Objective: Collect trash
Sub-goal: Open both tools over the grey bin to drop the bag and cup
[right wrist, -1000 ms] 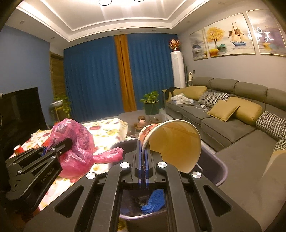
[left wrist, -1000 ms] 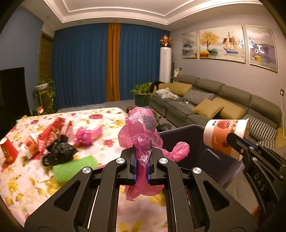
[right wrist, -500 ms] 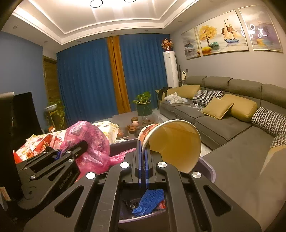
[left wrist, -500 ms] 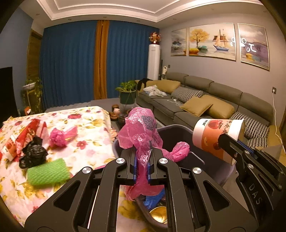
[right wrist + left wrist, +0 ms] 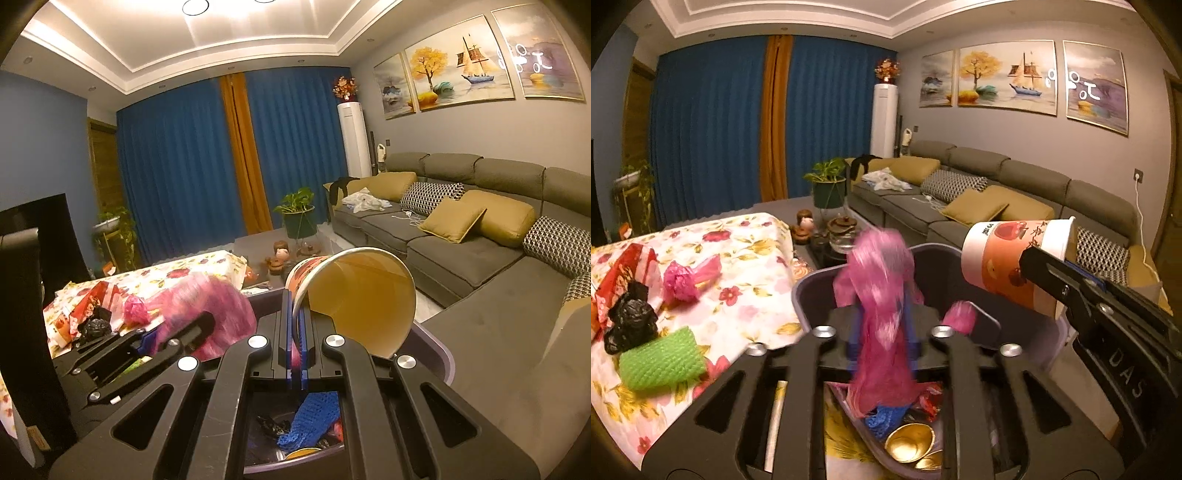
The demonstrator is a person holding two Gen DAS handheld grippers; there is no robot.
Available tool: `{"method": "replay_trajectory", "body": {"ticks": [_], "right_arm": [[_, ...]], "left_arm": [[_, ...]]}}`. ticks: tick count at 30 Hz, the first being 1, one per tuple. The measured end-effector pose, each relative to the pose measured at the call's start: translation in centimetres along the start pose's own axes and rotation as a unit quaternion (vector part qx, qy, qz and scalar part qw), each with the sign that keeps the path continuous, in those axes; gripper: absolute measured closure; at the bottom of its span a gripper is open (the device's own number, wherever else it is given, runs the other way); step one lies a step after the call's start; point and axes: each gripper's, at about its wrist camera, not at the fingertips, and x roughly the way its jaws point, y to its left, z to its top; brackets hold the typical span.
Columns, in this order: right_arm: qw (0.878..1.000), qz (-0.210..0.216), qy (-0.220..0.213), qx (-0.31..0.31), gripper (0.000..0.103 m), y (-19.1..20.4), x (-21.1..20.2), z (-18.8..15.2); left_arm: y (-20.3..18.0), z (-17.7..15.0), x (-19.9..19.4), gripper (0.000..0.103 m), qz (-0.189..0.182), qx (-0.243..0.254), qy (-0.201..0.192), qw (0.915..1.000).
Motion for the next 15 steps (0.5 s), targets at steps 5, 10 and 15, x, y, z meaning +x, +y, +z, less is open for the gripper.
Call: {"method": "replay_trajectory", "body": {"ticks": [5,10,15], "right_arm": [[1.0,0.006,0.001,0.002,0.099,0.0,0.0,0.0],[1.0,0.021,0.015,-0.002,0.099,0.6,1.0,-0.2],[0.999,0.031,0.028,0.0,0.091,1.5,1.9,-0.5]], "left_arm": [[1.2,0.0,-1.4,0.038,0.008,-0.011,-0.021,0.9997],[3.9,0.2,-3.3,0.028,0.051,-0.048,-0.031,0.997],[6.1,-0.2,-5.5,0.023,0.1,-0.057,-0.042,0.9925]]}}
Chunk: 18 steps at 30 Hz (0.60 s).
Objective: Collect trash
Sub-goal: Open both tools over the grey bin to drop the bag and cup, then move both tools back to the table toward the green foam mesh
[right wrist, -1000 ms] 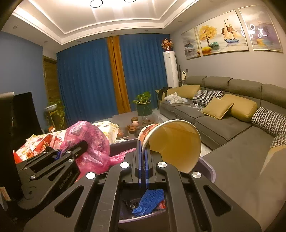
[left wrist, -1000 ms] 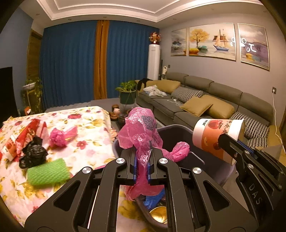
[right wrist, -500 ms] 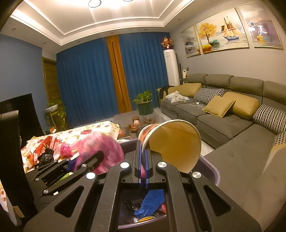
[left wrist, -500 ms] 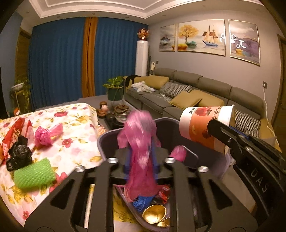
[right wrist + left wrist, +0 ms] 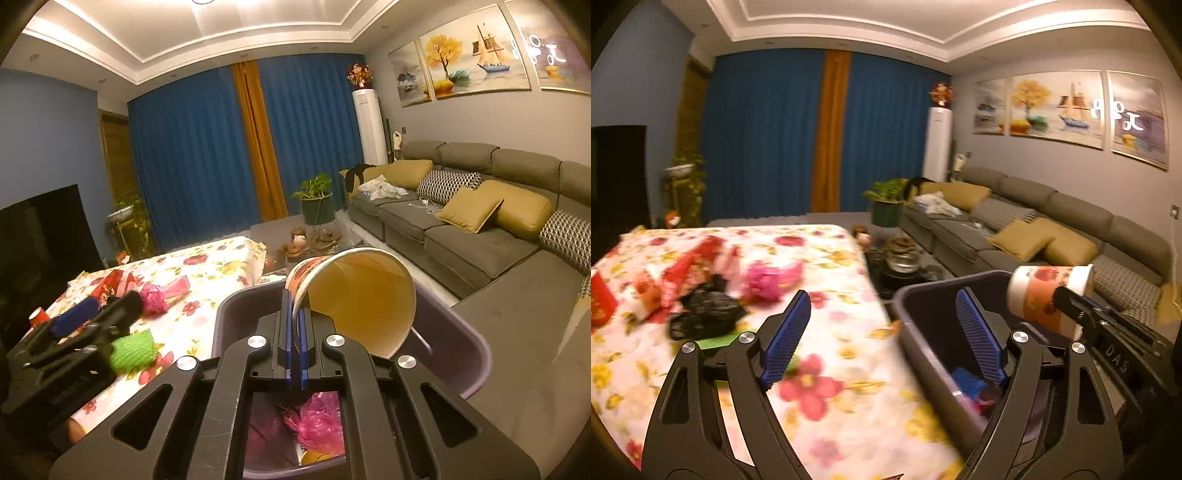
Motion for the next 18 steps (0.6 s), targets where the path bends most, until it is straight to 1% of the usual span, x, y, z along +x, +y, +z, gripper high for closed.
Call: {"method": "replay_trajectory", "body": {"ticks": [1,2,3,4,8,12,15,18], "right_arm": [[1.0,0.0,0.0,0.001,0.083,0.1,0.1,0.0],[1.0,-0.001,0.0,0.002,0.077,0.1,0.1,-0.1],[1.0,-0.002,-0.001,0.003,0.064,0.1,0.1,-0.1],[1.0,-0.003,-0.003,0.006,0.054,0.1,0.1,-0.2],[1.0,-0.012,-0.001,0.008,0.052,0.4,0.1,-0.2],[1.0,-0.015,-0.003,0.007,0.046,1.3,-0.4,-0.3],[1.0,-0.009,-0.003,0.005,0.041,2.2,-0.5,-0.6],[1.0,0.002,0.003,0.0,0.038,3.7,-0.5,-1.0]], "left_arm": [[0.6,-0.1,-0.3,0.023,0.005,-0.004,0.001,1.0],[0.9,-0.1,-0.5,0.022,0.008,-0.006,0.002,0.9999],[1.5,-0.1,-0.6,0.022,0.014,-0.009,0.006,0.9998],[1.9,-0.2,-0.7,0.022,0.019,-0.012,0.007,0.9997],[4.1,-0.4,-1.3,0.022,0.046,-0.024,0.01,0.9986],[6.3,-0.5,-2.0,0.022,0.075,-0.032,0.013,0.9966],[8.0,-0.6,-2.8,0.022,0.089,-0.041,0.014,0.9951],[9.6,-0.8,-3.7,0.022,0.108,-0.043,0.01,0.9932]]}}
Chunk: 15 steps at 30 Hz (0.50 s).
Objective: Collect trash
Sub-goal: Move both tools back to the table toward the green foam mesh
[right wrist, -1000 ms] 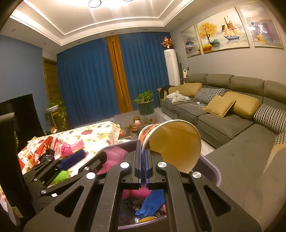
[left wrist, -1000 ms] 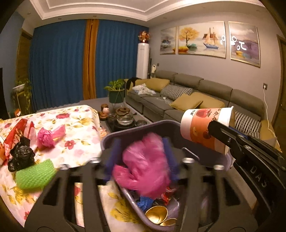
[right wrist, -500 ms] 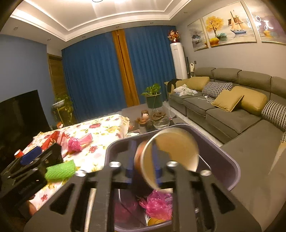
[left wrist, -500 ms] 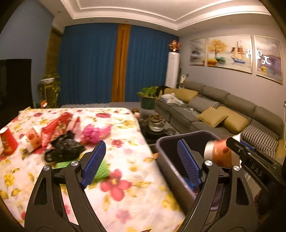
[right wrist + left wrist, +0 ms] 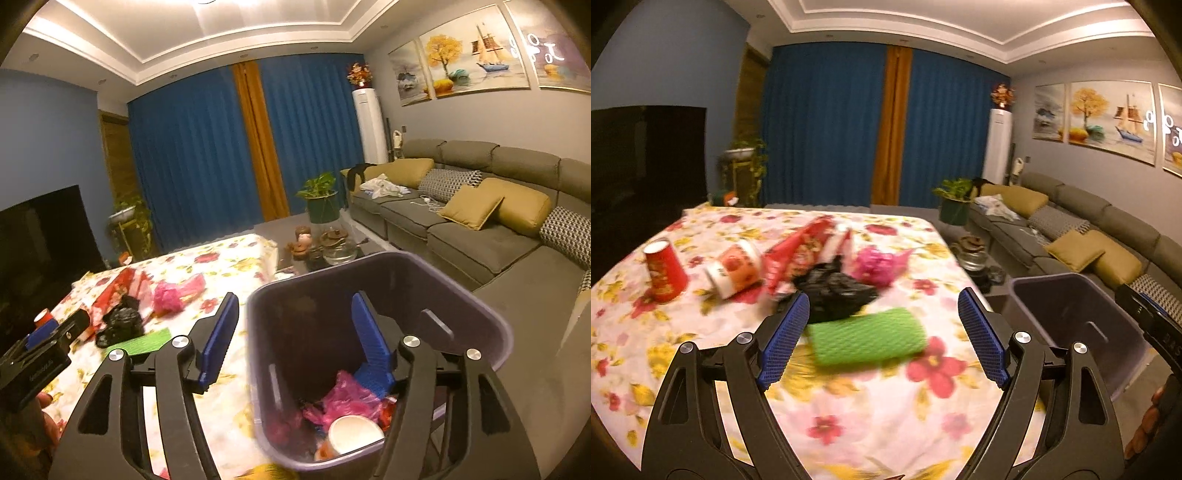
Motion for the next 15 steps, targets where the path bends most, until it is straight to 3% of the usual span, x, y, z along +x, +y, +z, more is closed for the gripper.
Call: {"method": "replay_trajectory", "body": {"ticks": [15], "right_arm": [[0.993,0.073,0.044,-0.076,0.033,11.0,2.7,-2.3]], "left_arm": [[8.8,1.3,-2.0,0.022,0.085,-0.015,-0.015,0.9962]]}}
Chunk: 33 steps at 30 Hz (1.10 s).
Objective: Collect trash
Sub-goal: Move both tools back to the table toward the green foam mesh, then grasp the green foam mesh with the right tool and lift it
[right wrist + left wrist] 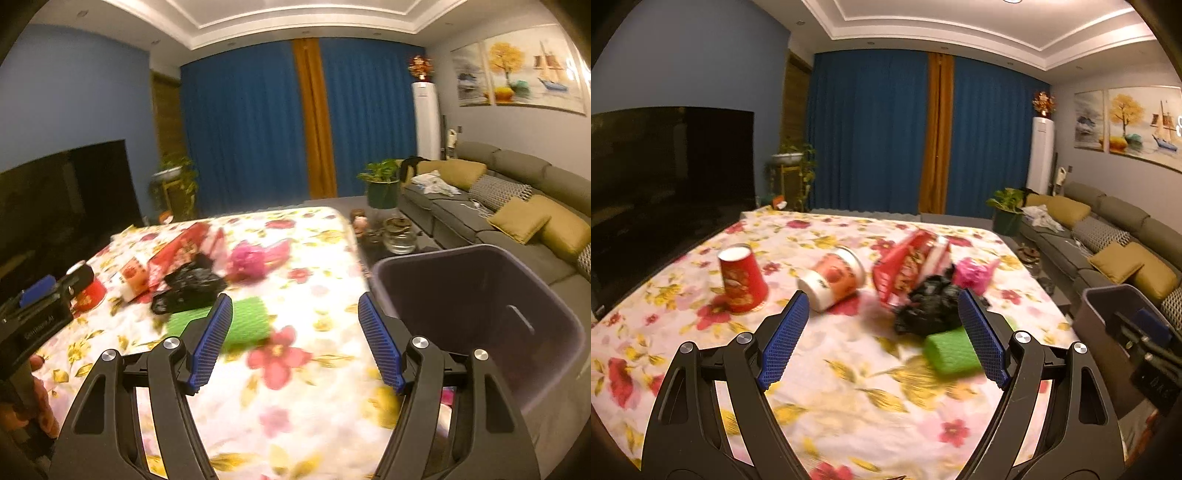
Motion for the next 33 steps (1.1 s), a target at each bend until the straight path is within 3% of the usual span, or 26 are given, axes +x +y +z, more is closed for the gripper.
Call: {"method": "replay_trajectory", "body": {"ticks": [14,33], "right_arm": [[0.997,0.02,0.071,-0.024,0.033,5.8,7.8,-0.2],[0.981,0.011,0.188,-0.055,0.034,8.0,14.8,-1.4]], "left_arm": [[3.6,2.9,2.0,0.022,0.034,0.0,-0.03,0.999],[5.2,1.8,5.4,0.022,0.028,-0.022,0.012,0.9993]]}}
